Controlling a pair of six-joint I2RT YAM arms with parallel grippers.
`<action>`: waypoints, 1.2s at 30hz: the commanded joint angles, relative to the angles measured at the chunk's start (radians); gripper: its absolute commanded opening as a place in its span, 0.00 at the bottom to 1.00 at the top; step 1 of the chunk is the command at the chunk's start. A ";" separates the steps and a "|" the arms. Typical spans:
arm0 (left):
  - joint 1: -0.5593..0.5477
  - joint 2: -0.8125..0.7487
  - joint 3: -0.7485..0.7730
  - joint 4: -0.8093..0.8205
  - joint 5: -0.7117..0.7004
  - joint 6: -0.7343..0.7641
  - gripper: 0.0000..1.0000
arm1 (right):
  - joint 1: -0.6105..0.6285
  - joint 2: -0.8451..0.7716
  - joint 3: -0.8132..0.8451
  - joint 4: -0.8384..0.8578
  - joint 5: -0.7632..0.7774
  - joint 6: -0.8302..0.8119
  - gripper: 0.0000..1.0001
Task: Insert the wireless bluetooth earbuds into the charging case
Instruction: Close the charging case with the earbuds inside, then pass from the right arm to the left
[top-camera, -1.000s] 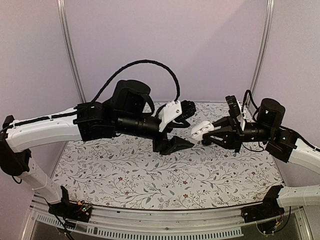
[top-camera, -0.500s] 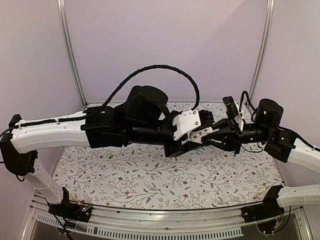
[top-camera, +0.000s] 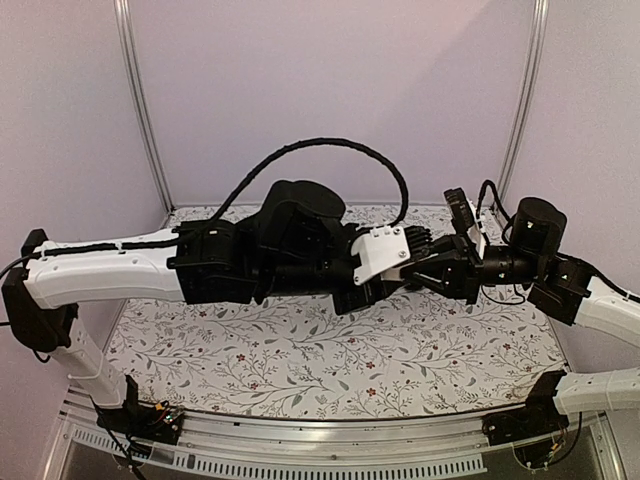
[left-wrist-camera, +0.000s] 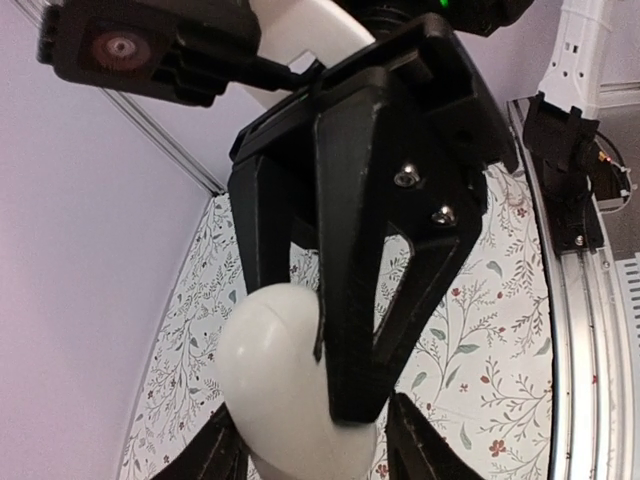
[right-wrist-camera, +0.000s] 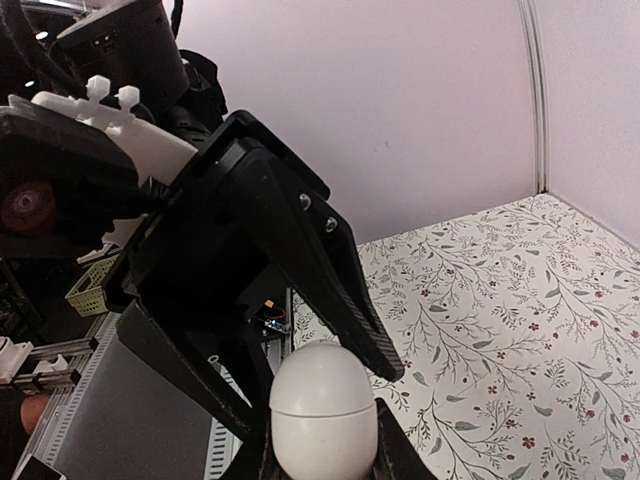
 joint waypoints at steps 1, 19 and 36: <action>-0.038 -0.022 -0.028 0.021 0.006 0.030 0.48 | -0.001 0.001 0.002 0.033 0.048 0.021 0.00; -0.023 -0.043 -0.117 0.158 -0.164 0.065 0.61 | -0.001 0.029 -0.019 0.048 0.123 0.107 0.00; 0.014 0.077 -0.056 0.182 -0.242 0.047 0.40 | -0.001 0.063 -0.060 0.087 0.149 0.200 0.00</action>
